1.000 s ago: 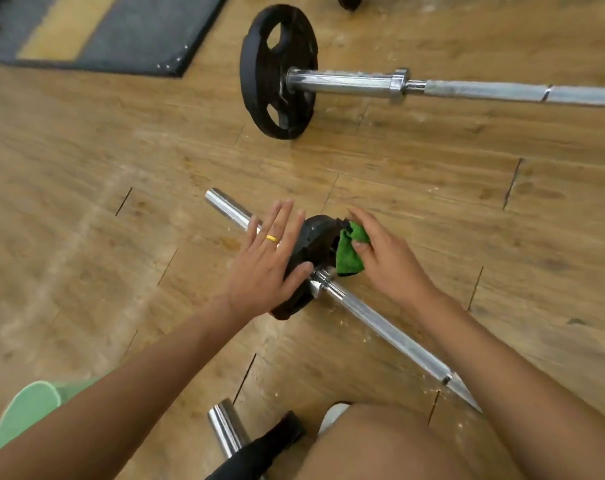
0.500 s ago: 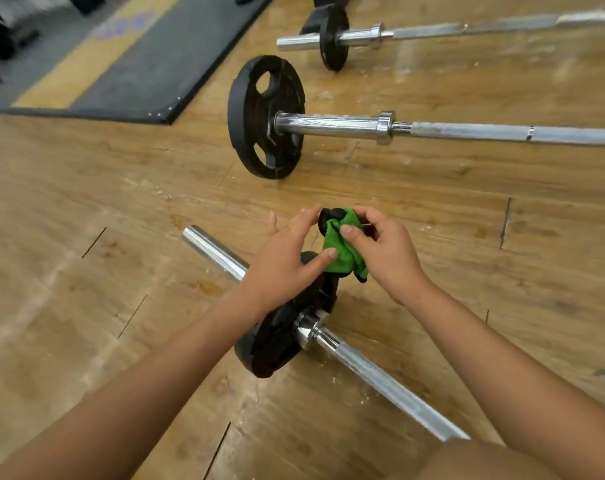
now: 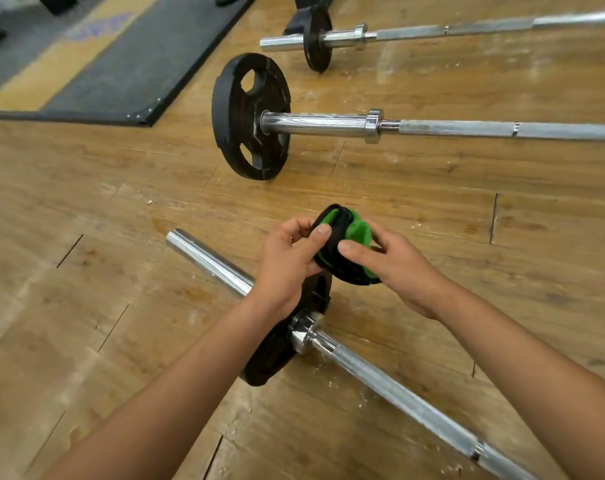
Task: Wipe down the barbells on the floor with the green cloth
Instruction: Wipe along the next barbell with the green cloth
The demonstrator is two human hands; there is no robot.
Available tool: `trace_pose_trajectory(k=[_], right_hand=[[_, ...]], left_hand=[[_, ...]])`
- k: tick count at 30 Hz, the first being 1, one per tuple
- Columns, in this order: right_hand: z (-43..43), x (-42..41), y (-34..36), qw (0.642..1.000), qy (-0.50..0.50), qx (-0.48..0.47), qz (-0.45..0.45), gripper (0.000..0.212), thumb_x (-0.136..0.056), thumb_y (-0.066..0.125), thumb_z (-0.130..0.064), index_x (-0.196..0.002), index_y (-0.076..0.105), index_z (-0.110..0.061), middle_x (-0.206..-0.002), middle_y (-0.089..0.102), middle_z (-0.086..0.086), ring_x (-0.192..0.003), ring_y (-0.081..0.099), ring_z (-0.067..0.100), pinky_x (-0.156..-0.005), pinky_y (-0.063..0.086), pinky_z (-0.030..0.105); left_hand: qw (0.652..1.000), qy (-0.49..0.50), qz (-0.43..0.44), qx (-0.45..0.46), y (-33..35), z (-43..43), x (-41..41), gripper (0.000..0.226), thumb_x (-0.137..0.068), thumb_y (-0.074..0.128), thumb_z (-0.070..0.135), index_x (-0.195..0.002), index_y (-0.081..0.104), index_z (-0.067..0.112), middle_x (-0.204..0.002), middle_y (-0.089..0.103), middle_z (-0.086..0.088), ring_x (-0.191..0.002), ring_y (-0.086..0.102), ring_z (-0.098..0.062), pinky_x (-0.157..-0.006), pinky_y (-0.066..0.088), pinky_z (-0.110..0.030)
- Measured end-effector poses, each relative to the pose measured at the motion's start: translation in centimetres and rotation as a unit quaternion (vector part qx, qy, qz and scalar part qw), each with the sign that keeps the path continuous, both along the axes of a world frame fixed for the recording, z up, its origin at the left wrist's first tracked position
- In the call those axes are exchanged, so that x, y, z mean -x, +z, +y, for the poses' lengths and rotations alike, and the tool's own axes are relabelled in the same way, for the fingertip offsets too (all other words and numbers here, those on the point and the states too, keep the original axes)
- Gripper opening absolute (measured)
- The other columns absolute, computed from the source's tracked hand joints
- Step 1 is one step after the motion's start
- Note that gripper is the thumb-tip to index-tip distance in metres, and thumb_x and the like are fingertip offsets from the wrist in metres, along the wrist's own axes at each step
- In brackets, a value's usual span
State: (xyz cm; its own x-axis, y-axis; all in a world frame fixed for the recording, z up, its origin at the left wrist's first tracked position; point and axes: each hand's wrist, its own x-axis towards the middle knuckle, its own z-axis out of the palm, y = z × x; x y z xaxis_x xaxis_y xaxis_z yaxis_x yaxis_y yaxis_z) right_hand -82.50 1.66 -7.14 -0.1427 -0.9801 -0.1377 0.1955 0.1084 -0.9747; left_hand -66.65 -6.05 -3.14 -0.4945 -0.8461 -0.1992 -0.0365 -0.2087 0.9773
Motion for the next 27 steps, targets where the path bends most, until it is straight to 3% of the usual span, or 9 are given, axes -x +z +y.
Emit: trace_pose_trajectory(k=[2, 4, 7, 9, 13, 18, 22, 25, 27], right_hand=[[0.4, -0.1, -0.6, 0.998, -0.064, -0.014, 0.016, 0.011, -0.091, 0.072, -0.027, -0.100, 0.073, -0.033, -0.097, 0.076, -0.007, -0.089, 0.071, 0.010, -0.080, 0.056, 0.032], [0.6, 0.1, -0.9, 0.990, -0.137, -0.036, -0.009, 0.009, -0.096, 0.066, -0.014, -0.096, 0.073, -0.021, -0.095, 0.076, -0.001, -0.089, 0.071, 0.017, -0.088, 0.057, 0.042], [0.9, 0.8, 0.0, 0.977, -0.150, -0.031, -0.145, 0.017, -0.098, 0.061, -0.012, -0.113, 0.067, -0.016, -0.102, 0.076, 0.002, -0.090, 0.073, 0.016, -0.074, 0.060, 0.032], [0.9, 1.3, 0.7, 0.975, -0.138, -0.029, -0.169, 0.019, -0.099, 0.059, -0.014, -0.117, 0.065, -0.017, -0.100, 0.076, 0.000, -0.086, 0.073, 0.014, -0.066, 0.057, 0.026], [0.2, 1.6, 1.7, 0.992, -0.088, -0.017, -0.089, 0.022, -0.099, 0.059, -0.012, -0.119, 0.066, -0.020, -0.106, 0.074, 0.002, -0.095, 0.070, 0.015, -0.081, 0.056, 0.028], [-1.0, 2.6, 2.3, 0.999, -0.013, -0.047, -0.015, 0.035, -0.091, 0.072, -0.017, -0.121, 0.064, -0.033, -0.116, 0.070, 0.005, -0.100, 0.069, 0.024, -0.092, 0.057, 0.041], [-1.1, 2.6, 1.7, 0.993, -0.093, -0.077, 0.015, 0.049, -0.081, 0.082, -0.020, -0.120, 0.055, -0.034, -0.122, 0.061, 0.014, -0.100, 0.067, 0.028, -0.089, 0.058, 0.044], [-0.5, 2.9, 1.2, 0.992, -0.106, -0.032, 0.064, 0.044, -0.082, 0.081, -0.021, -0.112, 0.056, -0.042, -0.123, 0.057, 0.002, -0.091, 0.065, 0.018, -0.077, 0.056, 0.035], [-0.2, 3.1, 1.2, 0.991, -0.094, -0.002, 0.097, 0.037, -0.083, 0.079, -0.032, -0.112, 0.061, -0.044, -0.125, 0.057, -0.006, -0.096, 0.067, 0.016, -0.079, 0.055, 0.031]], left_hand=[[1.000, 0.004, 0.003, 0.004, 0.2, 0.4, 0.1, 0.005, -0.100, 0.060, 0.009, -0.101, 0.065, 0.010, -0.105, 0.063, -0.016, -0.101, 0.067, -0.032, -0.088, 0.059, -0.052], [1.000, 0.018, 0.011, 0.004, 0.4, 0.6, 0.1, 0.006, -0.102, 0.054, 0.008, -0.103, 0.060, 0.009, -0.105, 0.061, -0.014, -0.099, 0.066, -0.028, -0.087, 0.059, -0.048], [0.999, 0.026, 0.021, -0.009, 0.5, 0.5, 0.0, 0.007, -0.103, 0.050, 0.004, -0.103, 0.055, 0.010, -0.106, 0.059, -0.012, -0.099, 0.063, -0.025, -0.086, 0.059, -0.041], [0.999, 0.015, 0.034, -0.027, 0.9, 0.4, -0.1, 0.011, -0.101, 0.053, 0.003, -0.109, 0.052, 0.010, -0.114, 0.056, -0.016, -0.103, 0.061, -0.027, -0.085, 0.058, -0.039], [0.995, -0.071, 0.028, -0.062, 1.6, -0.7, -0.5, 0.046, -0.092, 0.066, 0.027, -0.134, 0.048, 0.024, -0.113, 0.069, -0.011, -0.106, 0.068, -0.025, -0.085, 0.059, -0.041], [0.989, -0.145, -0.031, -0.026, 0.9, -0.9, -0.4, 0.064, -0.094, 0.065, 0.003, -0.148, 0.039, 0.025, -0.094, 0.073, -0.009, -0.091, 0.071, -0.022, -0.080, 0.059, -0.033], [0.991, -0.130, 0.011, -0.016, -0.3, -0.5, -0.7, 0.069, -0.094, 0.064, -0.003, -0.148, 0.041, 0.033, -0.112, 0.065, -0.020, -0.097, 0.069, -0.029, -0.082, 0.059, -0.037], [0.993, -0.113, 0.045, -0.001, -0.9, -0.5, -0.5, 0.065, -0.093, 0.064, 0.000, -0.145, 0.049, 0.035, -0.126, 0.062, -0.016, -0.106, 0.067, -0.028, -0.085, 0.059, -0.036], [0.993, -0.110, 0.048, 0.010, -1.2, -0.7, -0.1, 0.060, -0.094, 0.061, -0.002, -0.144, 0.053, 0.029, -0.135, 0.060, -0.010, -0.116, 0.064, -0.026, -0.089, 0.057, -0.034]])
